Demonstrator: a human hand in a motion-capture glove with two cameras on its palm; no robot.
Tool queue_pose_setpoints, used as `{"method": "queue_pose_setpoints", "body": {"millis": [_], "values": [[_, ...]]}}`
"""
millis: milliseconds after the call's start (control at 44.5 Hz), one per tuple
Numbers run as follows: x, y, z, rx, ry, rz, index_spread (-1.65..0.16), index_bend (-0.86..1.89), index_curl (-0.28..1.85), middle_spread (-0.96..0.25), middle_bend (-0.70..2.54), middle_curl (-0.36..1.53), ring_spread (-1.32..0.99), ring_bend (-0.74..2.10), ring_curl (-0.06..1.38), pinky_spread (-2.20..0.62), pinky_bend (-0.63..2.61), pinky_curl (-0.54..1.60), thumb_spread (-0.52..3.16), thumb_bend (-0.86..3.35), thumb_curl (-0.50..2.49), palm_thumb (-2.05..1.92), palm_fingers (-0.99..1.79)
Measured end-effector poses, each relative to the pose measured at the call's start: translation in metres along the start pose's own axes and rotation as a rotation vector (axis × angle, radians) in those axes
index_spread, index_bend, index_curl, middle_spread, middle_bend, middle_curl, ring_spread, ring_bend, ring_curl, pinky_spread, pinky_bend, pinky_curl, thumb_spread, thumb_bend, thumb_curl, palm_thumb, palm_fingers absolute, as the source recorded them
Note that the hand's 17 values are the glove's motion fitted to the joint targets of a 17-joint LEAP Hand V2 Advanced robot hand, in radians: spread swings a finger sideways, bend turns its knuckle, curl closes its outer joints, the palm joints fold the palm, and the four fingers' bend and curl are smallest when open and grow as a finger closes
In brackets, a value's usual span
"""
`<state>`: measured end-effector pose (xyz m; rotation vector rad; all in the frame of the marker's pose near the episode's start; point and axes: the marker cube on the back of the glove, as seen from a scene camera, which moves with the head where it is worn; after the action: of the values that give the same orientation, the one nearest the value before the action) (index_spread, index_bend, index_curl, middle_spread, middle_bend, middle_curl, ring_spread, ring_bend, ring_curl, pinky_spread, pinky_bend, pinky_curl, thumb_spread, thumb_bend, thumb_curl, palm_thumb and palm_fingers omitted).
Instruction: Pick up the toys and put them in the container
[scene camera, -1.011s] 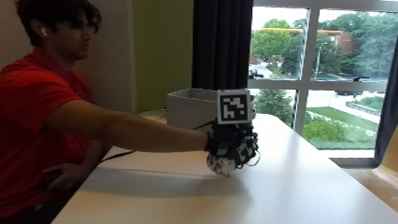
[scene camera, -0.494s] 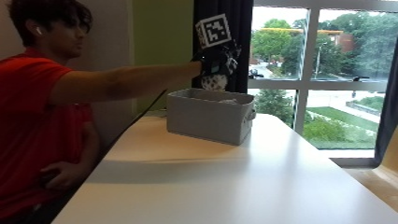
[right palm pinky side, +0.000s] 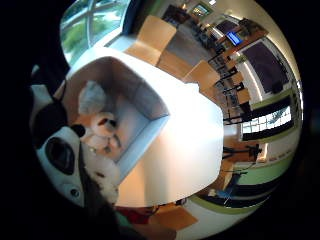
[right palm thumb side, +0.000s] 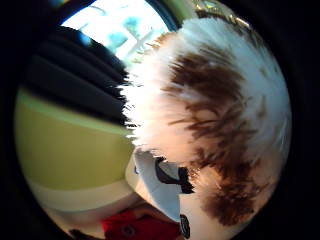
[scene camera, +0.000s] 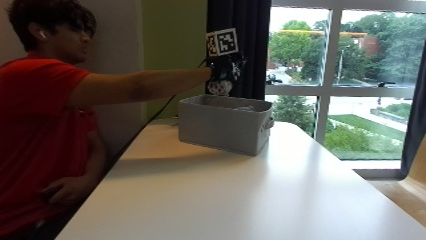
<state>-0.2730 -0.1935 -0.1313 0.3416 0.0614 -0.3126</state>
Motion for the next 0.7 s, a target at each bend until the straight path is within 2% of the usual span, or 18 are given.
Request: {"method": "queue_pose_setpoints", "body": {"millis": [269,359,404,449,494,606,696], "values": [[-0.011,0.012,0.014,-0.098,-0.002,-0.03,-0.45,0.57,1.04,-0.31,0.98,0.7,-0.38,1.25,0.51,-0.48,0.91,0.38,0.45,-0.02,1.0,0.55,1.07],[-0.006,0.019,0.016,-0.19,-0.028,-0.039,-0.45,0.4,1.03,-0.34,0.82,0.66,-0.39,1.2,0.49,-0.46,1.02,0.42,0.53,-0.04,0.99,0.49,0.84],[-0.003,0.022,0.016,-0.23,-0.047,-0.047,-0.44,0.27,0.99,-0.35,0.76,0.63,-0.38,1.15,0.48,-0.41,1.07,0.44,0.68,-0.1,0.93,0.34,0.62],[0.001,0.025,0.016,-0.252,-0.057,-0.045,-0.44,0.24,0.96,-0.31,0.61,0.59,-0.31,0.99,0.46,-0.32,1.12,0.48,0.78,-0.15,0.84,0.15,0.2],[0.005,0.028,0.016,-0.256,-0.052,-0.03,-0.44,0.19,0.93,-0.24,0.52,0.57,-0.22,0.86,0.44,-0.24,1.19,0.51,0.84,-0.15,0.78,0.03,-0.09],[0.028,0.04,0.014,-0.218,-0.008,0.006,-0.46,0.17,0.8,-0.16,0.37,0.48,-0.11,0.59,0.3,-0.12,1.16,0.43,0.94,-0.1,0.67,-0.08,-0.16],[0.057,0.057,0.014,-0.212,-0.013,0.033,-0.45,0.19,0.76,-0.12,0.3,0.45,-0.06,0.5,0.25,-0.06,1.1,0.4,0.99,-0.09,0.59,-0.1,-0.14]]}}
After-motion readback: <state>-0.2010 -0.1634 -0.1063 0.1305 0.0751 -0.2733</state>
